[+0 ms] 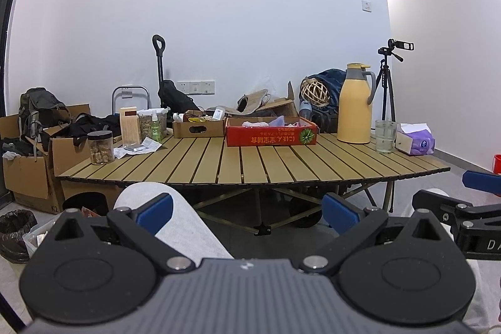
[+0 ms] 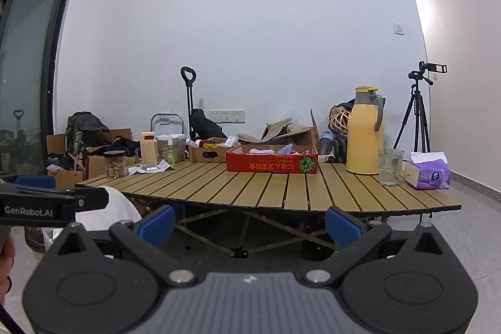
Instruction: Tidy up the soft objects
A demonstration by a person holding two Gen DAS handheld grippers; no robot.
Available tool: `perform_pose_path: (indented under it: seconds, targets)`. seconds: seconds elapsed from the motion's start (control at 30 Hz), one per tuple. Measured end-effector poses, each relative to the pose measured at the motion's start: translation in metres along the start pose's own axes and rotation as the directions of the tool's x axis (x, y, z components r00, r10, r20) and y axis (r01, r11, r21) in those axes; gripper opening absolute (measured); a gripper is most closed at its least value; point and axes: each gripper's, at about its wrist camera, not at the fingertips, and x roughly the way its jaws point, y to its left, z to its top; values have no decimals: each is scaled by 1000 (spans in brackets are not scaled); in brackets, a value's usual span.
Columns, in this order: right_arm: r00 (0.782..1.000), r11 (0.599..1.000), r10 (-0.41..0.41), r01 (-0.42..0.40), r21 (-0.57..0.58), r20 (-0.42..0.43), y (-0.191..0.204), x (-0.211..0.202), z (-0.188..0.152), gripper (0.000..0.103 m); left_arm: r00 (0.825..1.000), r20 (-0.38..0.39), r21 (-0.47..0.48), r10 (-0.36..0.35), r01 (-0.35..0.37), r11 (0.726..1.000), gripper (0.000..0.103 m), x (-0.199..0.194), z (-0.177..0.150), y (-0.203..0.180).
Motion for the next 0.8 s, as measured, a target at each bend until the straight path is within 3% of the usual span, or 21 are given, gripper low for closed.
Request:
perform_pose_path:
  seconds: [0.8]
  targets:
    - [1000, 1000, 12, -12, -21, 18, 0, 1, 3, 103, 1000, 15, -8, 5, -5, 1000, 103, -3, 0, 1]
